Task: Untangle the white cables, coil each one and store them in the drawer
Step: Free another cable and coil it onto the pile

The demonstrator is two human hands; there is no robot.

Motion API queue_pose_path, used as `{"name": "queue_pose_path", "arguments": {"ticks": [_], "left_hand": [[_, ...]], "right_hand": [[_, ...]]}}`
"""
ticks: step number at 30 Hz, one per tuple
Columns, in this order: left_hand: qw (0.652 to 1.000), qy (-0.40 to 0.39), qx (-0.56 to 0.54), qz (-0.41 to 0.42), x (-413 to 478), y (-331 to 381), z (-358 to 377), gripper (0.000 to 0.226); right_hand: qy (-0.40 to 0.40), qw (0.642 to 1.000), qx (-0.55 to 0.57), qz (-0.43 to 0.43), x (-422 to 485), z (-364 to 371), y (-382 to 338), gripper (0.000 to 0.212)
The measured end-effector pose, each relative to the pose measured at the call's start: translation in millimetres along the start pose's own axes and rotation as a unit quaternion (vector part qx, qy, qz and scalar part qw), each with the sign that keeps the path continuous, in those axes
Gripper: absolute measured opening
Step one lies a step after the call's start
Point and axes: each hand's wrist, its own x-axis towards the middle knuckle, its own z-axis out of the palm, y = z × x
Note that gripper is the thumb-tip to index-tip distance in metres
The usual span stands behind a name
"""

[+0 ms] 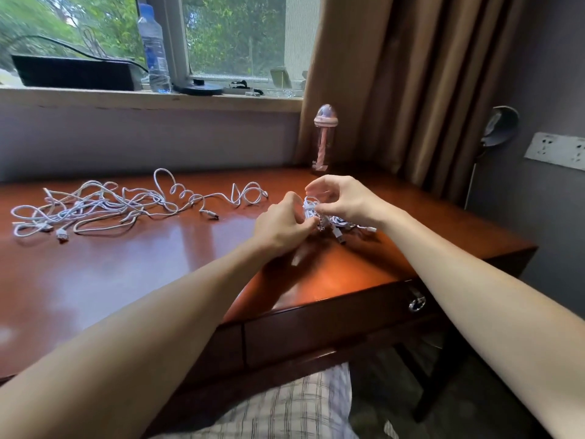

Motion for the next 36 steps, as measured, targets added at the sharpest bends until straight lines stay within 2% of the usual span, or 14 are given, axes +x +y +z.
{"name": "queue_pose_path", "arguments": {"ticks": [11, 19, 26, 36], "left_hand": [[0.997, -0.015, -0.075, -0.009, 12.9, 2.2, 18.0, 0.043], [0.999, -0.031, 0.024, 0.005, 15.0, 5.0, 8.7, 0.045], [0.997, -0.022, 0.068, 0.033, 9.3, -10.1, -24.0, 0.044], [0.985, 0.004, 0.166, 0.045, -5.9, -59.2, -75.8, 0.040]], "right_hand": [[-0.004, 0.999, -0.051, 0.016, 3.9, -7.8, 9.7, 0.039], [-0.007, 0.998, -0.056, 0.025, 6.0, -9.1, 11.0, 0.032], [-0.009, 0.997, -0.075, 0.009, 14.8, 5.1, -7.1, 0.027], [-0.015, 0.996, -0.085, -0.031, 42.0, 59.3, -43.2, 0.026]]}}
